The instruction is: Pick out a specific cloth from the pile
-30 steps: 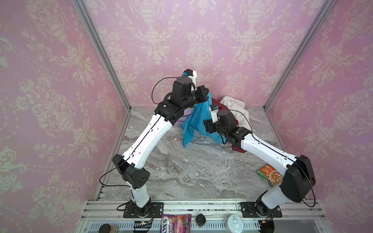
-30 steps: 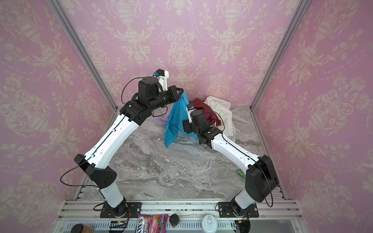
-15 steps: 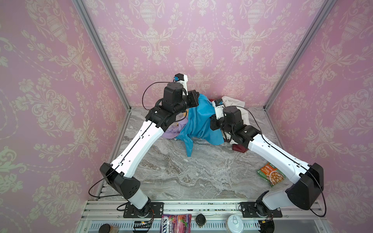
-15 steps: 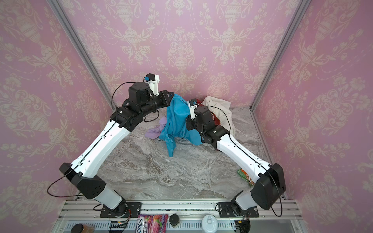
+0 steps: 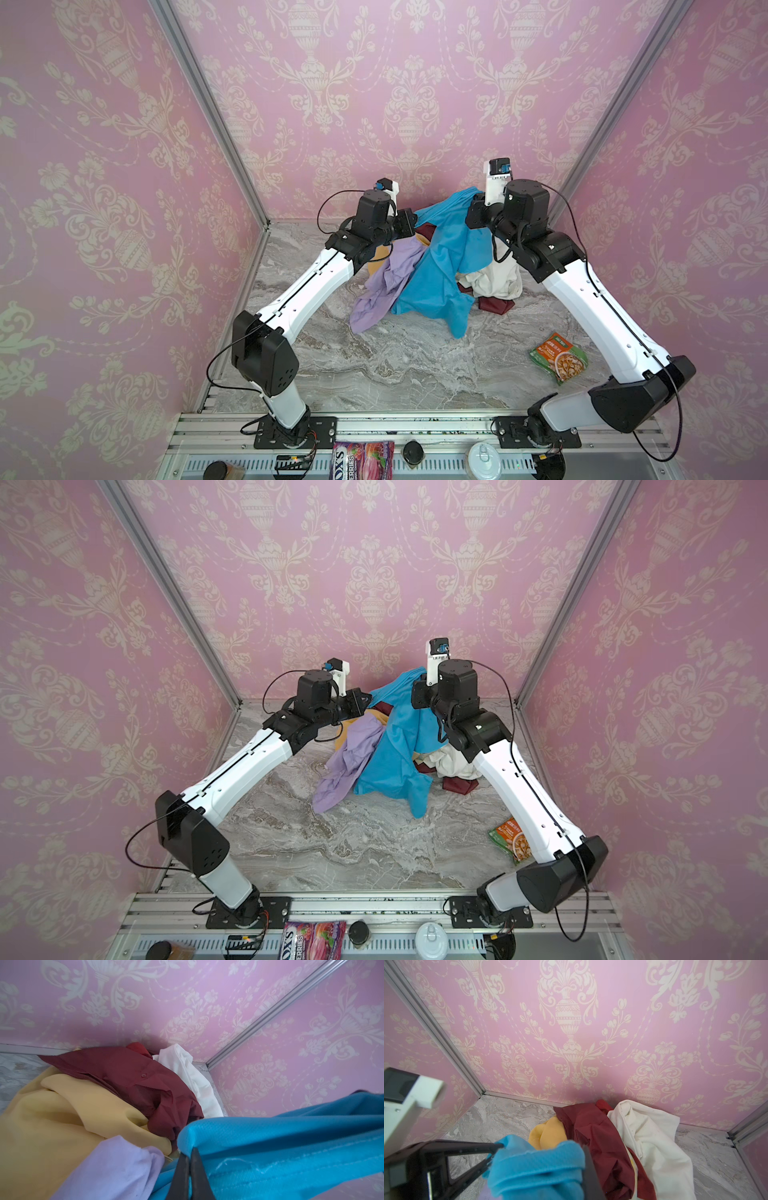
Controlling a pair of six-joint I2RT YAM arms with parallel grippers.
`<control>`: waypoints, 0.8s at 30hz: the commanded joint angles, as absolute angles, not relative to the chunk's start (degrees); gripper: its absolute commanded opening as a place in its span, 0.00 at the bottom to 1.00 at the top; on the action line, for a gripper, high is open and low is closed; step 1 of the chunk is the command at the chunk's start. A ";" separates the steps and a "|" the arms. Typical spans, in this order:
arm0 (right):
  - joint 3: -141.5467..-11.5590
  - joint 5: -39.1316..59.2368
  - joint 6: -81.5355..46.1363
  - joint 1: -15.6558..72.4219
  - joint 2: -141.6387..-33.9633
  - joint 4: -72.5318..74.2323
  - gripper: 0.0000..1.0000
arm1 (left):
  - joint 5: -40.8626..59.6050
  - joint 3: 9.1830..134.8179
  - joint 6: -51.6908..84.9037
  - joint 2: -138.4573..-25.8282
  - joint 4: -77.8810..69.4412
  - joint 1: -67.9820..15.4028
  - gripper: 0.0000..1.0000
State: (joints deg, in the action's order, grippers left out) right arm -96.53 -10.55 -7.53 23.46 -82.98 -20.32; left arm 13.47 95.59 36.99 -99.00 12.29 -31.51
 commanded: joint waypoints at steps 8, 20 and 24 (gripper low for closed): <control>-106.27 -12.11 -7.93 21.84 -80.72 -21.13 0.00 | 20.25 93.36 34.71 -99.97 5.62 -32.85 0.45; -115.93 -7.77 -10.54 21.81 -83.54 -23.86 0.00 | 28.91 81.15 28.86 -96.69 -11.01 -34.48 0.66; -116.46 -7.43 -10.88 21.80 -84.04 -25.00 0.00 | 31.55 78.11 27.52 -96.31 -17.04 -36.24 0.67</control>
State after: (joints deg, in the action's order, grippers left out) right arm -114.98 -8.64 -9.30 22.09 -83.44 -24.75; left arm 27.22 79.70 30.57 -99.09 -9.89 -34.85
